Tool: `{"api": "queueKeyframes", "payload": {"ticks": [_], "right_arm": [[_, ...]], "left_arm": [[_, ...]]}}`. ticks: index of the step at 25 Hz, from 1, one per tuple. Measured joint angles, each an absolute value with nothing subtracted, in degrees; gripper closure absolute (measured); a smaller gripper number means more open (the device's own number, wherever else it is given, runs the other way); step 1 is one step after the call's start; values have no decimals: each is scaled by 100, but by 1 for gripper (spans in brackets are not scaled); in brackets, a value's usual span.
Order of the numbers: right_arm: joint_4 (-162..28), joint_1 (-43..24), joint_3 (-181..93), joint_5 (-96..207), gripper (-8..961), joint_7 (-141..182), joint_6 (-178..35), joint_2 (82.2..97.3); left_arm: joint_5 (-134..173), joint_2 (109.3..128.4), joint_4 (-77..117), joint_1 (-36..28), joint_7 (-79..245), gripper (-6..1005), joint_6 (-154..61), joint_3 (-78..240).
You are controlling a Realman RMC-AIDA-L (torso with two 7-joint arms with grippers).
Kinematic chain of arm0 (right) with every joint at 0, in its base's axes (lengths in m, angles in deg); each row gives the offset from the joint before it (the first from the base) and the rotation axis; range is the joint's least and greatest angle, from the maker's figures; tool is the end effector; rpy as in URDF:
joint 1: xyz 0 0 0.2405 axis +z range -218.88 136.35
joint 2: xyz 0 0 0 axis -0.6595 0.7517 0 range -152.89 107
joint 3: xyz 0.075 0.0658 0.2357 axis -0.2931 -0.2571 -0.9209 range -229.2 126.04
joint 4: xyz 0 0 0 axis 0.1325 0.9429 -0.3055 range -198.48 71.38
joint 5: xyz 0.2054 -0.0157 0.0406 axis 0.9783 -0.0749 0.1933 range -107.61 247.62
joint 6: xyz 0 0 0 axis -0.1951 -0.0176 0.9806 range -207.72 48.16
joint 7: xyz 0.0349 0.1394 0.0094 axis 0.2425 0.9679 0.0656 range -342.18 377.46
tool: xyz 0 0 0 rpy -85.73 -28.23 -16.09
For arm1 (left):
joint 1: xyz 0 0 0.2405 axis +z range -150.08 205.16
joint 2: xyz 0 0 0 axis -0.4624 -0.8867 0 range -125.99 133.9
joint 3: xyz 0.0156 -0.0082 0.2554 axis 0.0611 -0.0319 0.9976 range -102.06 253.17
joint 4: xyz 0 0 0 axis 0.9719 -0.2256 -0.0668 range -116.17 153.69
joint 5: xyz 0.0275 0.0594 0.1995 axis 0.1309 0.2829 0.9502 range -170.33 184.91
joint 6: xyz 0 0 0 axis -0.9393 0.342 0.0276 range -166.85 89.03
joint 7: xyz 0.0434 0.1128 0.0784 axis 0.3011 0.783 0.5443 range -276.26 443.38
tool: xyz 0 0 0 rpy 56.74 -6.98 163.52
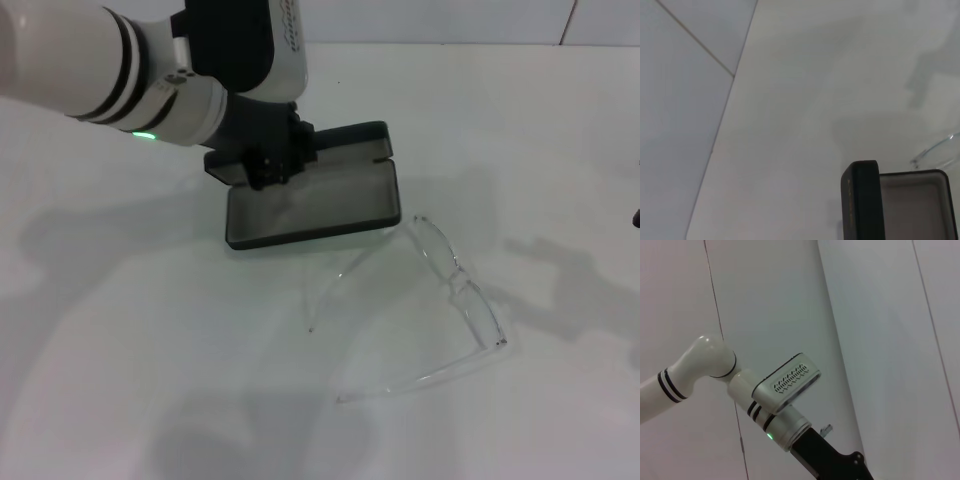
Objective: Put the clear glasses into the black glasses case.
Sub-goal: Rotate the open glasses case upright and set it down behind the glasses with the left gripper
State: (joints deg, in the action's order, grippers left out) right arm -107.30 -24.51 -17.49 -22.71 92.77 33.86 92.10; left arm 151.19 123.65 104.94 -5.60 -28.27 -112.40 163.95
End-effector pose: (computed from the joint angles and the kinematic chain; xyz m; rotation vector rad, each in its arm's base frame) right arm 0.2773 0.2564 0.0924 -2.5113 0.3595 1.2070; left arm -0.1145 0.3674 -0.0145 -2.6789 0.2546 0.3569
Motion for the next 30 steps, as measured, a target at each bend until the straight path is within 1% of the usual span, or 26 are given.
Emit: {"api": "queueKeyframes", "payload": {"ticks": [10, 22, 30], "right_arm": [[-10726, -2426, -1749, -2272, 259, 9279, 3368, 9224], [-10714, -2404, -1749, -2272, 260, 9279, 3356, 9228], [-10714, -2403, -1749, -2272, 260, 9279, 3356, 9228]], "left_arm": [[15851, 12366, 10414, -568, -2852, 794, -11157, 16520], [15925, 12375, 9965, -812, -3044, 794, -11134, 16820], [15742, 12388, 9984, -824, -3074, 793, -11108, 17064]]}}
